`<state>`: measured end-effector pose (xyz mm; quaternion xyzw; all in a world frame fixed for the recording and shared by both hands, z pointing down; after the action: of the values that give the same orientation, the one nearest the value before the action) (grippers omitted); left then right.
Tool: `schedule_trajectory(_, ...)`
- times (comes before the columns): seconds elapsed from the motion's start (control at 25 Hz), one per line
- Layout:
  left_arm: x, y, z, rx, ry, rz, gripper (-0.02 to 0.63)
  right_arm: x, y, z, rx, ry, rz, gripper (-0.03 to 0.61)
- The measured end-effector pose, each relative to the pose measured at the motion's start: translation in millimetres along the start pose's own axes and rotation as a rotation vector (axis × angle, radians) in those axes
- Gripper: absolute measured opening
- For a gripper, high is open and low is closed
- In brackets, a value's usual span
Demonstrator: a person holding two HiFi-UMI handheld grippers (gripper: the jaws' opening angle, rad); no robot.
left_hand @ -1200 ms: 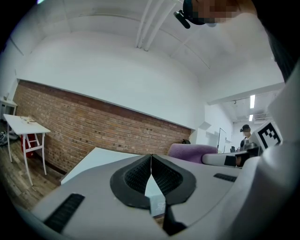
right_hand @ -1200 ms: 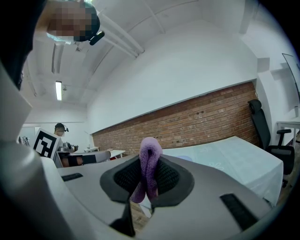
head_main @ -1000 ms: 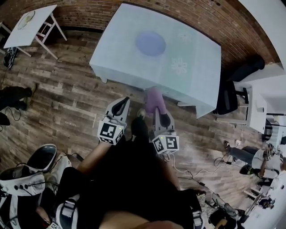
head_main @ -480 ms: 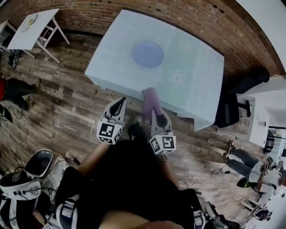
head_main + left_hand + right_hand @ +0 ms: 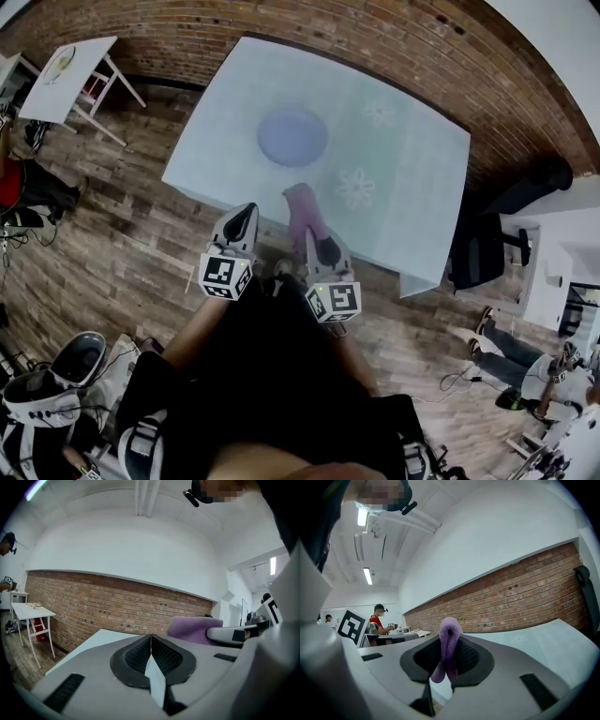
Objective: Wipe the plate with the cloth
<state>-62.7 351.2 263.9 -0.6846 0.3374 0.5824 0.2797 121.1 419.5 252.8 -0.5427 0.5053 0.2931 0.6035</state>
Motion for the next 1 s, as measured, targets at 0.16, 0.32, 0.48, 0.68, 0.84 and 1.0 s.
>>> schedule_trajectory(0.16,-1.9,1.6,-24.6,0.023,0.024,0.017,0.034,7.7,-20.7,-18.3,0.005,0.005,-0.007,0.077)
schedule_trajectory(0.32,-7.0,15.3,-47.0,0.044,0.042,0.028,0.034,7.5,-33.8,-40.8,0.004,0.027,-0.009,0.077)
schedule_trajectory(0.48,-19.3,35.3,-70.0,0.049,0.073,0.057,0.034,2.8,-41.8,-63.8,-0.005,0.055,0.000,0.077)
schedule_trajectory(0.68,-37.2,62.3,-108.6,0.045,0.140,0.087,0.034,0.1,-55.8,-101.2,-0.028,0.085,-0.002,0.077)
schedule_trajectory(0.84,-53.9,85.1,-138.8,0.009,0.200,0.114,0.034,-4.5,-62.1,-138.4,-0.038,0.103,0.010,0.077)
schedule_trajectory(1.0,-82.9,110.6,-169.6,-0.023,0.275,0.196,0.035,-12.0,-66.2,-172.5,-0.047,0.119,0.023,0.077)
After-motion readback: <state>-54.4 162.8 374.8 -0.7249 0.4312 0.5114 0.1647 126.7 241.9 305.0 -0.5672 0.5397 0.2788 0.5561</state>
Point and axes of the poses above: the fingertips, and each gripper's own axes: z backward along the fingers, y to its left, x out of its top, the point moved 7 cm from there along z, backward along the fingers, and after that the axes turned 9 degrees about -z, right-handed, at the moved point
